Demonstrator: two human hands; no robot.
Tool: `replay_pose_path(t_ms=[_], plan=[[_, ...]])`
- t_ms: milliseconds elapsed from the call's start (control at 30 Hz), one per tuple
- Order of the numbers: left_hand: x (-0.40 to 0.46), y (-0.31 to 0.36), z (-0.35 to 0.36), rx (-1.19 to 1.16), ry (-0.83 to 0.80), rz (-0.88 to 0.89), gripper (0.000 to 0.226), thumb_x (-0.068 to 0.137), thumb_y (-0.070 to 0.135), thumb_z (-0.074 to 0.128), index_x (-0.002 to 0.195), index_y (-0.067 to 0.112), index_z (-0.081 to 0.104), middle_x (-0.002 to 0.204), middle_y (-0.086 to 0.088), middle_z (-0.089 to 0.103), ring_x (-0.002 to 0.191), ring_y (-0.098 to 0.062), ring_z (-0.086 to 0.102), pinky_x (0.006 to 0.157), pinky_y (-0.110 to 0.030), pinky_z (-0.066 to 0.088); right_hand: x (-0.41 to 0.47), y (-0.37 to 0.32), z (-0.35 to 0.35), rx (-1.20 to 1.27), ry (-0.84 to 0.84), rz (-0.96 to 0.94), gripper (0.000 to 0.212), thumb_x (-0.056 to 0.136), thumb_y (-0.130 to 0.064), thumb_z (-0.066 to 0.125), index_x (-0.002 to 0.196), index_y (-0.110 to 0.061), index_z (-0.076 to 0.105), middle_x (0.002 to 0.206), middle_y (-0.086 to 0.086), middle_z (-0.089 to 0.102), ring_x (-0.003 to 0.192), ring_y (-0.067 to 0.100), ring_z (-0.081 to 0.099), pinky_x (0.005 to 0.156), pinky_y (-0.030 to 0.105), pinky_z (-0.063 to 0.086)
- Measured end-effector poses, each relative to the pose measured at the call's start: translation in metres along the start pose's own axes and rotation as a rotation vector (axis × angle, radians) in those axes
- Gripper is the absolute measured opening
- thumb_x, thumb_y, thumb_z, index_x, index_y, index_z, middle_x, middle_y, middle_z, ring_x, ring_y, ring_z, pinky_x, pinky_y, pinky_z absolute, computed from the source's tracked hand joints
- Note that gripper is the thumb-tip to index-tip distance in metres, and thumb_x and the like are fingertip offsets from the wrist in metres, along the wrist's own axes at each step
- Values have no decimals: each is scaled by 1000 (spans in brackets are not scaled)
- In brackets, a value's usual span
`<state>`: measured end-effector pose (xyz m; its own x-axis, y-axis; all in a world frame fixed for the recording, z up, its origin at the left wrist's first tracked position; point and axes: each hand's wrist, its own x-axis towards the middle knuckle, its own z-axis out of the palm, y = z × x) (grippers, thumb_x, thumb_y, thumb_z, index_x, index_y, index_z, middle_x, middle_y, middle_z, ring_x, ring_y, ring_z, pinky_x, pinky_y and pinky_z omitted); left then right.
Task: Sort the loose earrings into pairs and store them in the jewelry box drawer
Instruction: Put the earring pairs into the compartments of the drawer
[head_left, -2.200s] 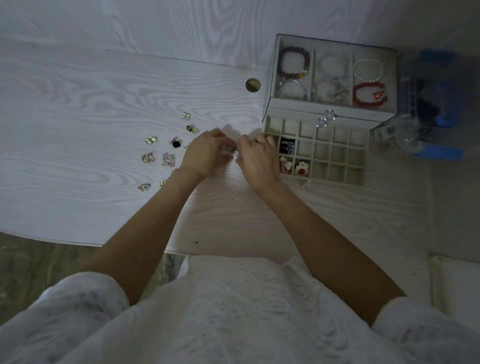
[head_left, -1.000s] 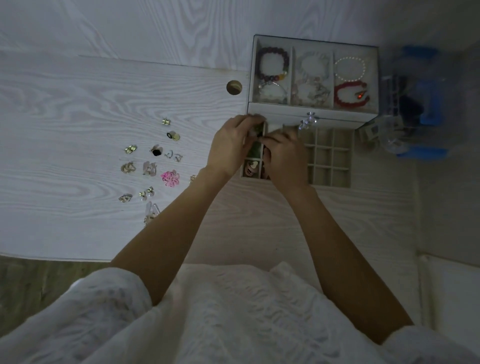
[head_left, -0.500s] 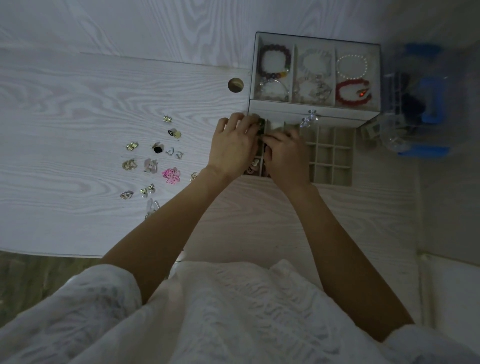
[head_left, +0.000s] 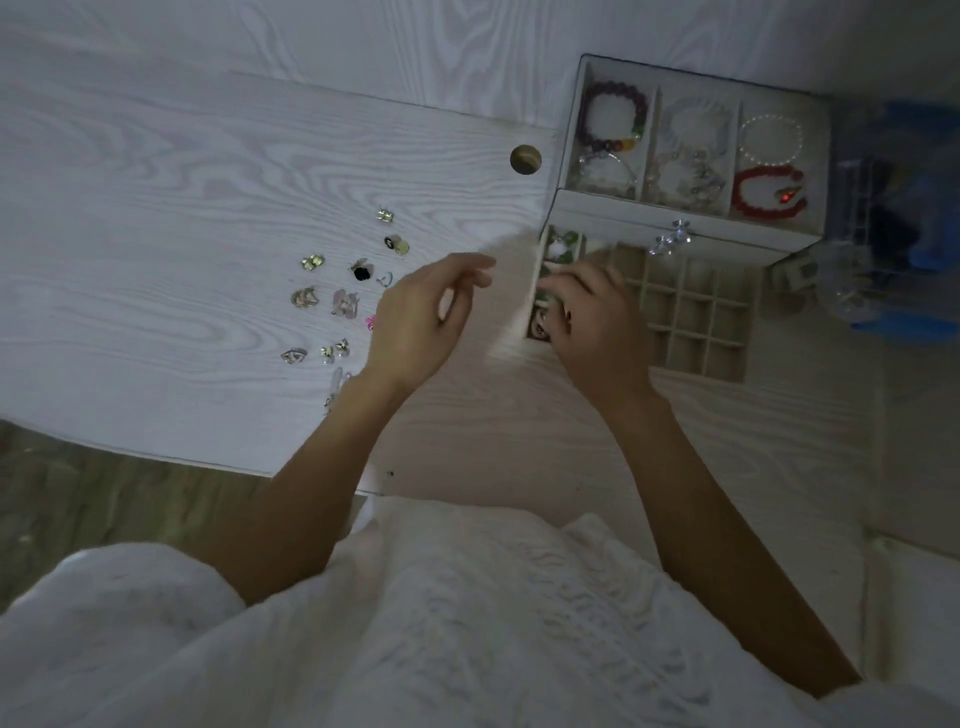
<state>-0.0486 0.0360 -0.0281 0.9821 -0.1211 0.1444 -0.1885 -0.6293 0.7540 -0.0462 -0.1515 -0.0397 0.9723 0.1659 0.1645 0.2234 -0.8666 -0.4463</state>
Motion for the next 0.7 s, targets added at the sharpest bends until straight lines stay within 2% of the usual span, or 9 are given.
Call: replay_pose_path(t_ms=[67,133,200,267,400,567,700], plan=[[-21,-3,-22,-63,110,-91,25,91,9,46,108,18,62,92,11,68,82,-7,65,70,-23,50,-8,-14,6,48,-30,-71,20,85,-4,52,97,-5,68,95,10,66,89,28,57,79,32,43],[-37,-16,-37,-30,177,-188,26,89,8,48,106,18,64,89,11,67,79,-5,63,67,-19,48,-15,-32,18,72,-121,-129,19,85,-1,54,97,-4,69,93,11,66,86,28,60,74,32,48],[-47,-36,-45,104,110,-252,26,86,8,52,108,17,63,93,6,68,84,-11,61,72,-26,50,-18,-50,33,67,-230,-169,19,86,-3,56,100,-6,68,96,11,65,89,29,60,71,36,52],[-51,-58,-45,264,-5,-255,29,84,7,56,112,14,63,103,-5,66,93,-24,60,79,-37,51,-16,-66,50,33,-313,-188,22,87,-8,56,107,-8,66,102,10,64,95,29,58,73,38,52],[-46,-77,-36,448,-115,-176,37,80,0,56,116,9,61,112,-15,62,101,-37,53,85,-42,44,-6,-95,72,-42,-336,-196,28,86,-13,58,113,-5,60,106,15,59,99,32,52,80,40,47],[-38,-82,-34,468,-166,-196,28,83,7,55,110,8,63,104,-19,61,98,-38,54,83,-43,46,9,-112,87,-111,-291,-149,33,84,-23,62,113,-7,59,108,14,58,101,32,50,83,37,40],[-37,-79,-37,414,-150,-227,22,83,11,60,103,4,65,101,-21,62,95,-38,57,77,-41,44,15,-114,91,-106,-322,-123,30,84,-22,63,110,-8,59,110,12,59,104,30,48,85,35,38]])
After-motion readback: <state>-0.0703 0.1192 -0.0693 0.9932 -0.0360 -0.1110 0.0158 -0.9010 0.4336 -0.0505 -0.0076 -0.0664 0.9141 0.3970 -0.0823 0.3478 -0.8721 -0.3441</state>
